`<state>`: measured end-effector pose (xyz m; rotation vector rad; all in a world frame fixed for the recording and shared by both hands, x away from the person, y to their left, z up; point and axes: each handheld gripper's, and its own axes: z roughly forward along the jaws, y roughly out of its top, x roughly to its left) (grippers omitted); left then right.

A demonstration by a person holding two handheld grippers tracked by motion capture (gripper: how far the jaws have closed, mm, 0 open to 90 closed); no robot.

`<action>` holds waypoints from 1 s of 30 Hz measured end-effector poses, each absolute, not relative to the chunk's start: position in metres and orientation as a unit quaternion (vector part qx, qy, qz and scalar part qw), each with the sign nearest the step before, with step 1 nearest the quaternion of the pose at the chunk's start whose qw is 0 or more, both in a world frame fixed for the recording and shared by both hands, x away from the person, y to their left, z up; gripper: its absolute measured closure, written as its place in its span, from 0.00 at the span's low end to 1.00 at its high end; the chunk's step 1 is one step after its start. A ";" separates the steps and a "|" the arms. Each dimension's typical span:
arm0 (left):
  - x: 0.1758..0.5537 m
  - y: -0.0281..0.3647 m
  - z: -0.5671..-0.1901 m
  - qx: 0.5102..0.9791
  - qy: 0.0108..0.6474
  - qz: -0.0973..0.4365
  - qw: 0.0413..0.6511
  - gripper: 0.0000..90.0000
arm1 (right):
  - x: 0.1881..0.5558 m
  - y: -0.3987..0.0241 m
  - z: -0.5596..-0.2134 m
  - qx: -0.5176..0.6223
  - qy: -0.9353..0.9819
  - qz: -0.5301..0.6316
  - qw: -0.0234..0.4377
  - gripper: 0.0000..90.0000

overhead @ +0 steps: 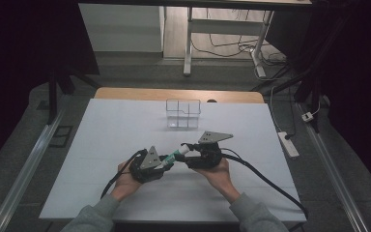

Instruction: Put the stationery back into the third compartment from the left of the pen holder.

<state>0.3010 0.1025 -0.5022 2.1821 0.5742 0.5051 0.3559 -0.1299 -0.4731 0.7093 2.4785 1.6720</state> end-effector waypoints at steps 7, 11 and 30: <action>0.300 0.098 -0.506 0.869 0.221 0.207 0.391 0.72 | 0.352 -0.129 -0.467 0.203 0.792 0.575 0.015 0.69; 0.303 0.102 -0.505 0.862 0.237 0.192 0.406 0.67 | 0.351 -0.130 -0.466 0.196 0.792 0.578 0.016 0.71; 0.289 0.158 -0.495 0.832 0.319 0.169 0.422 0.36 | 0.358 -0.154 -0.435 0.201 0.789 0.570 0.109 0.71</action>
